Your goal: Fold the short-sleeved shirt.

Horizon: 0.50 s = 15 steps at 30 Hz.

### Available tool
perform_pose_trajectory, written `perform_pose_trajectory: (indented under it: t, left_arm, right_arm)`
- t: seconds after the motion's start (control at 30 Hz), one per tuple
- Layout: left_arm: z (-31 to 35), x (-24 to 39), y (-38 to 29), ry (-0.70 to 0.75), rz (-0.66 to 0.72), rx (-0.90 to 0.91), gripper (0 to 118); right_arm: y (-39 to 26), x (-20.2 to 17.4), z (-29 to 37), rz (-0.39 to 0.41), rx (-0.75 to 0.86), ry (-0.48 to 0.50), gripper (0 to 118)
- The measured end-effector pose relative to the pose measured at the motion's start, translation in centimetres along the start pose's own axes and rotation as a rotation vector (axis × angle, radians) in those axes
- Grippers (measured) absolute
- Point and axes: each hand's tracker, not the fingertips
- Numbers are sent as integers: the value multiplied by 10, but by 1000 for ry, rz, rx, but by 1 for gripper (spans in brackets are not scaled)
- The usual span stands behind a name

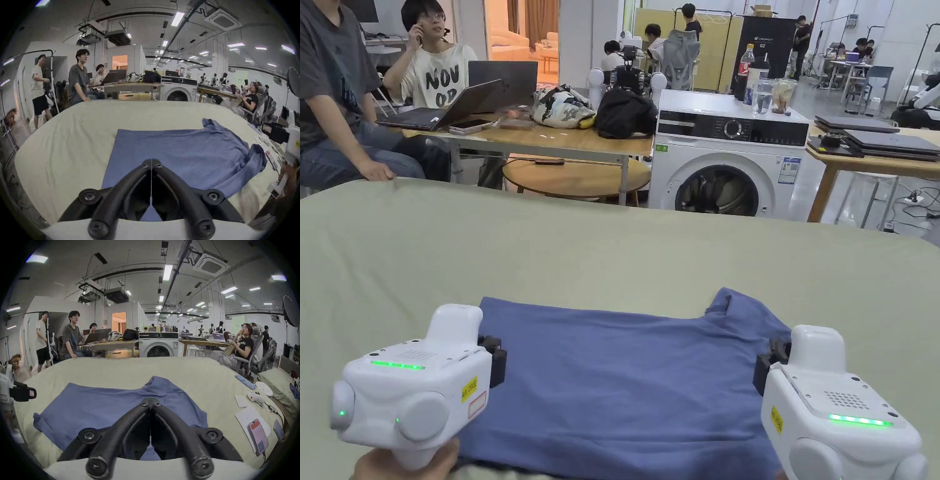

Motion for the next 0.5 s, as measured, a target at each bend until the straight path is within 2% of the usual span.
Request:
perform_pose_trajectory:
  t: [0.17, 0.4, 0.43, 0.47, 0.5]
  left_arm:
    - [-45, -49, 33, 3, 45, -95, 0]
    - [-124, -99, 94, -47, 119, -274, 0]
    - [-139, -105, 102, -56, 130, -307, 3]
    - [-148, -103, 108, -46, 118, -343, 21]
    - [-162, -106, 113, -56, 125, -377, 35]
  right_arm:
    - [5, 3, -27, 25, -79, 6, 0]
    - [9, 5, -75, 4, -171, 12, 0]
    - [9, 4, -83, -1, -188, 19, 0]
    - [9, 3, -89, -3, -204, 25, 0]
    - [9, 1, -95, -4, -213, 27, 0]
